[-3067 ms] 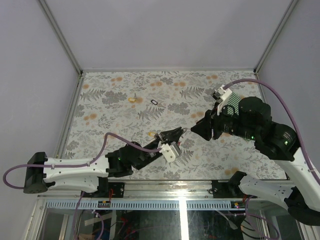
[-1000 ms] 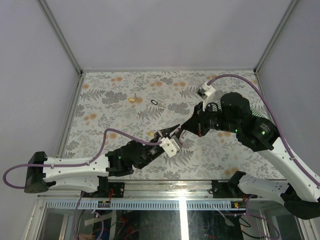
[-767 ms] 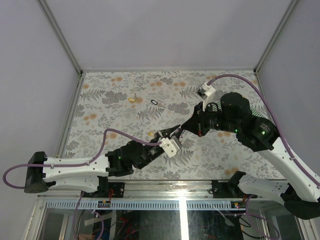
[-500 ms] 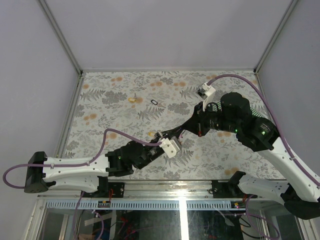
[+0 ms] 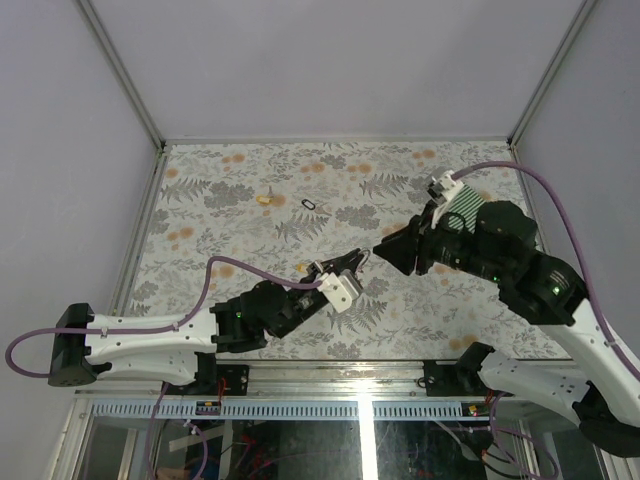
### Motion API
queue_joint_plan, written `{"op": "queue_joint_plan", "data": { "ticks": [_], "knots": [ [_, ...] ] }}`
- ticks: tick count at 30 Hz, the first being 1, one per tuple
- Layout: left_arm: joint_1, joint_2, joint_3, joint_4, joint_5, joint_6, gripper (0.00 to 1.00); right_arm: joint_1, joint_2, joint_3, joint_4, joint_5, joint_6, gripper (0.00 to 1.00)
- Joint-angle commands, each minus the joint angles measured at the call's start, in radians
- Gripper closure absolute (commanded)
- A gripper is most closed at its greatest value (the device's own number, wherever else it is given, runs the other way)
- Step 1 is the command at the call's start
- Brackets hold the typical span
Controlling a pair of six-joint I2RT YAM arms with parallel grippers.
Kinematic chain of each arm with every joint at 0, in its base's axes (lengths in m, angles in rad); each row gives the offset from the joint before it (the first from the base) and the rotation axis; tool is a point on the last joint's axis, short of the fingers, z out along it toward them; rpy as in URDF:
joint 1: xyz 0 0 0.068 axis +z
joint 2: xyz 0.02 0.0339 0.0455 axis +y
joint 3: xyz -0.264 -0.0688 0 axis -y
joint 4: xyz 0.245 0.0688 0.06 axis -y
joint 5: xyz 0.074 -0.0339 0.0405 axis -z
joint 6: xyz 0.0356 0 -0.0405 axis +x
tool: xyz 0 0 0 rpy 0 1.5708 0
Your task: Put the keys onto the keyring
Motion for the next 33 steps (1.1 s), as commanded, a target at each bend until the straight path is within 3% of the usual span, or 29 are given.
{"op": "queue_joint_plan", "data": {
  "ticks": [1,6,12,16,21,29,33],
  "knots": [
    [-0.007,-0.010,0.025,0.069,-0.051,-0.018,1.00,-0.004,-0.073,-0.045,0.129,0.104,0.000,0.59],
    [-0.006,0.010,0.062,0.003,-0.104,-0.069,1.00,-0.004,-0.085,-0.084,0.116,0.157,0.001,0.55],
    [0.036,0.037,0.145,-0.201,-0.190,-0.245,1.00,-0.005,-0.073,-0.149,0.090,0.229,0.044,0.50],
    [0.117,0.035,0.184,-0.342,-0.160,-0.372,1.00,-0.004,-0.035,-0.170,0.047,0.232,0.076,0.40],
    [0.180,0.009,0.189,-0.432,-0.154,-0.430,1.00,-0.004,-0.003,-0.230,0.071,0.269,0.097,0.33],
    [0.412,-0.061,0.215,-0.653,-0.048,-0.569,1.00,-0.008,0.218,-0.219,0.139,0.200,0.114,0.36],
    [0.453,-0.079,0.240,-0.779,-0.036,-0.590,1.00,-0.029,0.334,-0.202,0.200,0.141,0.099,0.37]
  ]
}}
